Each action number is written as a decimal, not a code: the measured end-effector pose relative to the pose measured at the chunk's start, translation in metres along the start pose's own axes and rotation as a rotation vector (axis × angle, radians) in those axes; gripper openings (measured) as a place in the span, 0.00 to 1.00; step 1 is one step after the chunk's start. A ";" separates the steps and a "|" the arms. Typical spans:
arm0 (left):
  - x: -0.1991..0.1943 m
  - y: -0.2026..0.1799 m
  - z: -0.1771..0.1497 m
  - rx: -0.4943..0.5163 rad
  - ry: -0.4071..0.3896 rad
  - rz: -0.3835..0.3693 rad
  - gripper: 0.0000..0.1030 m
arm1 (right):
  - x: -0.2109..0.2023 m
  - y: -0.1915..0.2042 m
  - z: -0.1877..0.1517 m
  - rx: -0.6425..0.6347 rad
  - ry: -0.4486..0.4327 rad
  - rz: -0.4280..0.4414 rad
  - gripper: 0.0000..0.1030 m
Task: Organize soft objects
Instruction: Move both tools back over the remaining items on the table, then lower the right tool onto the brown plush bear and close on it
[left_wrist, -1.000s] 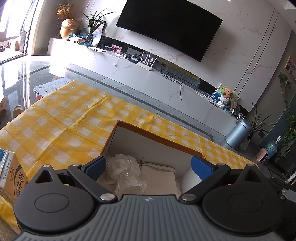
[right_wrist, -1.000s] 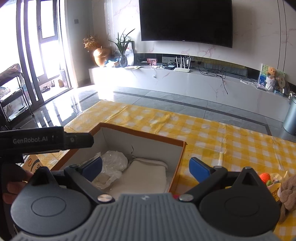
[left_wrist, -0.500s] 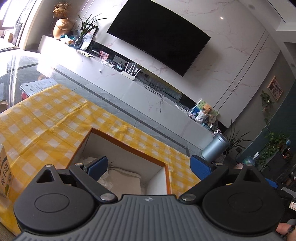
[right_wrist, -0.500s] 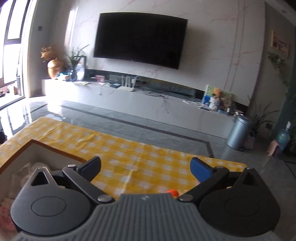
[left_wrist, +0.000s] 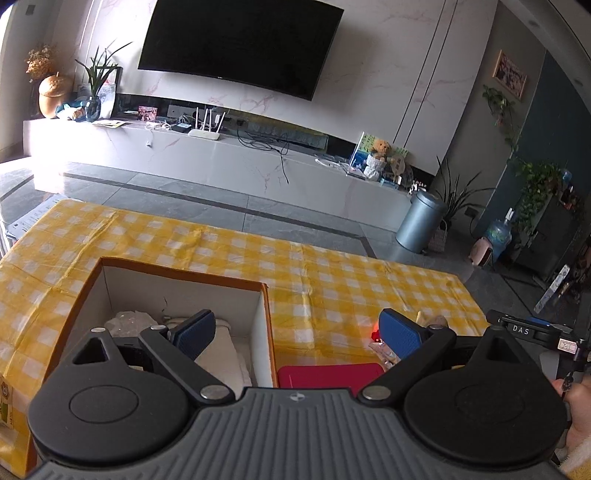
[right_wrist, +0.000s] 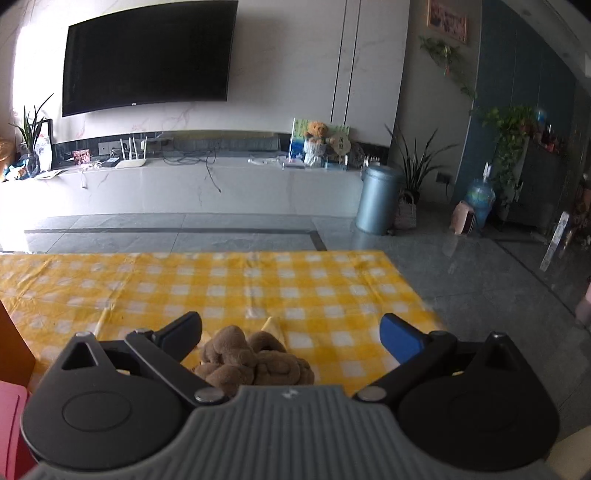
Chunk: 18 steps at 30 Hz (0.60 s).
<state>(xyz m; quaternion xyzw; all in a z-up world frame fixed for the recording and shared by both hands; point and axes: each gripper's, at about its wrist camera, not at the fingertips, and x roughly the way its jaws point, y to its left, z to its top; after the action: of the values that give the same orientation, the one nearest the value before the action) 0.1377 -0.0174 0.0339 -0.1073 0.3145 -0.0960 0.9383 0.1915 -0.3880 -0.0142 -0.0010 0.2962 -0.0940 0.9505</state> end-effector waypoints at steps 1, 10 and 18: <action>0.004 -0.008 0.000 0.017 0.014 0.005 1.00 | 0.009 -0.007 -0.005 0.034 0.021 0.018 0.98; 0.031 -0.071 -0.001 0.155 0.096 0.016 1.00 | 0.043 -0.038 -0.028 0.266 0.090 0.055 0.98; 0.093 -0.119 -0.019 0.300 0.235 -0.103 1.00 | 0.057 -0.035 -0.031 0.184 0.082 0.108 0.98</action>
<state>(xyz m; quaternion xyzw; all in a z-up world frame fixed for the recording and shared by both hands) 0.1858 -0.1575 -0.0028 0.0299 0.3982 -0.2015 0.8944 0.2144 -0.4307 -0.0696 0.1058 0.3247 -0.0695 0.9373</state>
